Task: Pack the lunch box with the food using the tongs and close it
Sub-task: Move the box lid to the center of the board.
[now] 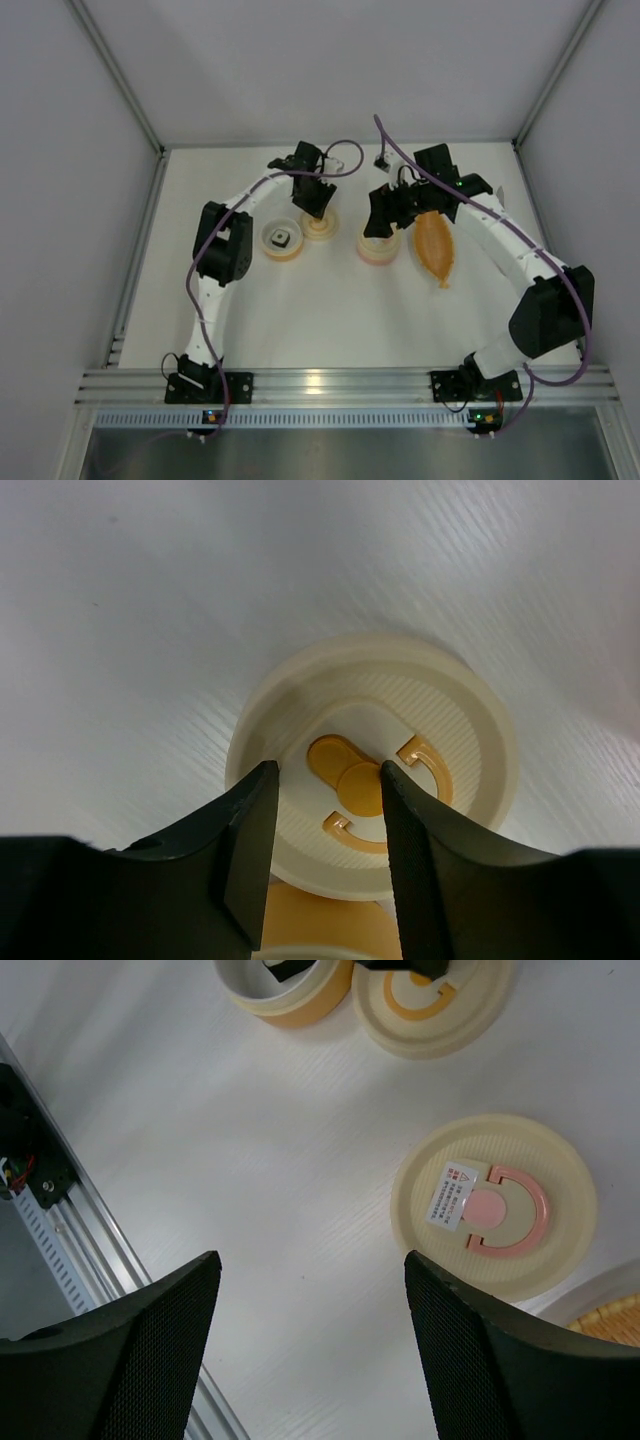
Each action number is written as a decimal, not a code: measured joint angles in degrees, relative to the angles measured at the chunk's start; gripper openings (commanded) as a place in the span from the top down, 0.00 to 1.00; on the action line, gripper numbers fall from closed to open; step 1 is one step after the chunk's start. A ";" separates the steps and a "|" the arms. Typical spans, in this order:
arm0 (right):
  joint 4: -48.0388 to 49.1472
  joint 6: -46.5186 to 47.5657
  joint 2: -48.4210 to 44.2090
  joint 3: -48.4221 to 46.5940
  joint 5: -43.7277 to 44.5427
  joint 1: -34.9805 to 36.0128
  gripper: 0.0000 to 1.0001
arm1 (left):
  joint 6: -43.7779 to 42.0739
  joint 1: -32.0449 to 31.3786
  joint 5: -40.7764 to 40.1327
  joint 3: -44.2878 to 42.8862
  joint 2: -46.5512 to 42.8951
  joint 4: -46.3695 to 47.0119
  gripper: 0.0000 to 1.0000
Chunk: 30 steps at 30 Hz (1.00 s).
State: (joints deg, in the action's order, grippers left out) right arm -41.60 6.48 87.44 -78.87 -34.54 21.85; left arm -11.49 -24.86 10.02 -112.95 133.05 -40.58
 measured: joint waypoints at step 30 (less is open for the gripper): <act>-2.82 1.92 -2.78 0.13 1.49 -2.75 0.26 | 4.50 -4.85 1.46 43.01 -39.23 0.42 0.22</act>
State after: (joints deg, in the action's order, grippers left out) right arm -44.42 8.40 84.66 -78.74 -33.06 19.09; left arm -6.98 -29.71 11.49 -69.93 93.82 -40.16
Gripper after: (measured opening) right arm 0.742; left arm 0.770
